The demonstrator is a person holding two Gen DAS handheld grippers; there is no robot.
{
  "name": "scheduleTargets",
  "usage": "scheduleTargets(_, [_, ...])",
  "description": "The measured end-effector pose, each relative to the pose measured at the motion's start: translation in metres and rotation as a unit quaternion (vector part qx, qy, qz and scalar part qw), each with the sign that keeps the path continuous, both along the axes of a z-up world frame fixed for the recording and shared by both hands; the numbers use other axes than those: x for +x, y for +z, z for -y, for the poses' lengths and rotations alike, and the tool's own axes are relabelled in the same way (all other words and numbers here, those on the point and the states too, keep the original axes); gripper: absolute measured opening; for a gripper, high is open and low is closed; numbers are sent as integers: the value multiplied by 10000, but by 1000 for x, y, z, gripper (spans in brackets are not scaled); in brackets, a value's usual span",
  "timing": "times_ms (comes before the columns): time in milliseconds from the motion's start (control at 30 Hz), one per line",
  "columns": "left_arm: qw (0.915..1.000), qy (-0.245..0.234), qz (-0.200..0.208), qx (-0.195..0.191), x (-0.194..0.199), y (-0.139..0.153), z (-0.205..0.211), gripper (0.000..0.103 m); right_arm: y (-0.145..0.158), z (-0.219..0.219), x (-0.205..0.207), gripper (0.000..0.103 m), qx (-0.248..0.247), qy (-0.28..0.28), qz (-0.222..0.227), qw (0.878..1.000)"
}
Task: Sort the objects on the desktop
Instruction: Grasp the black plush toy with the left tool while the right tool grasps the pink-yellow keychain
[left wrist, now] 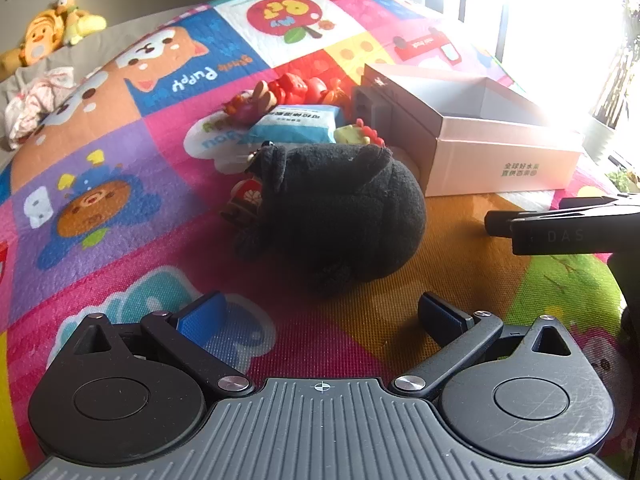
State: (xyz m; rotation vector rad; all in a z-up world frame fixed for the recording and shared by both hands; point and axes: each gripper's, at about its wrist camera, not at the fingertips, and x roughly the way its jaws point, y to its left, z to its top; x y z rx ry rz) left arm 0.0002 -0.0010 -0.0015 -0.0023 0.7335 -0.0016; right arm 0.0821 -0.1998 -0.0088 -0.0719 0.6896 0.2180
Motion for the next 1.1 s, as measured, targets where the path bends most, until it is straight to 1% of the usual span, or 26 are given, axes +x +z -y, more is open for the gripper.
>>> scheduleTargets(300, [10000,-29,-41,2,1,1,-2,103,2,2,-2,103,26,-1,-15,10000])
scheduleTargets(367, [10000,-48,-42,-1,1,1,-3,103,4,3,-1,103,19,71,-105,9999])
scheduleTargets(433, [9999,-84,-48,-55,0,3,-6,103,8,7,0,103,2,192,-357,9992])
scheduleTargets(467, [9999,-93,-45,-62,-1,4,-6,103,7,6,0,103,21,132,-414,9991])
scheduleTargets(500, [9999,-106,-25,-45,-1,4,-7,103,6,3,-2,103,-80,131,-391,9991])
scheduleTargets(567, [9999,-143,45,47,-3,6,-6,103,7,2,-2,103,-47,25,-497,9987])
scheduleTargets(667, [9994,-237,178,196,-2,10,-6,103,8,0,1,103,-126,-3,-595,9981])
scheduleTargets(767, [9986,-92,395,353,2,19,-11,103,10,0,5,103,-170,125,-685,9974])
scheduleTargets(833, [9981,-41,499,357,5,26,-21,103,10,0,4,103,-203,246,-664,9973])
scheduleTargets(867, [9978,26,535,386,7,28,-25,103,12,-2,2,103,-272,345,-590,9973])
scheduleTargets(900, [9972,127,572,455,8,30,-30,103,15,-4,-3,103,-359,434,-403,9976])
scheduleTargets(933, [9966,229,591,533,10,32,-36,103,18,-7,-9,103,-430,483,-150,9978])
scheduleTargets(967, [9959,331,602,595,11,33,-41,103,25,-11,-17,103,-541,591,196,9966])
scheduleTargets(1033, [9944,555,609,669,10,34,-54,103,39,-22,-32,103,-710,817,779,9911])
scheduleTargets(1067, [9934,706,604,679,10,35,-62,103,45,-27,-39,100,-784,933,1031,9872])
scheduleTargets(1100, [9924,828,601,679,10,35,-68,103,54,-35,-44,90,-854,1101,1290,9818])
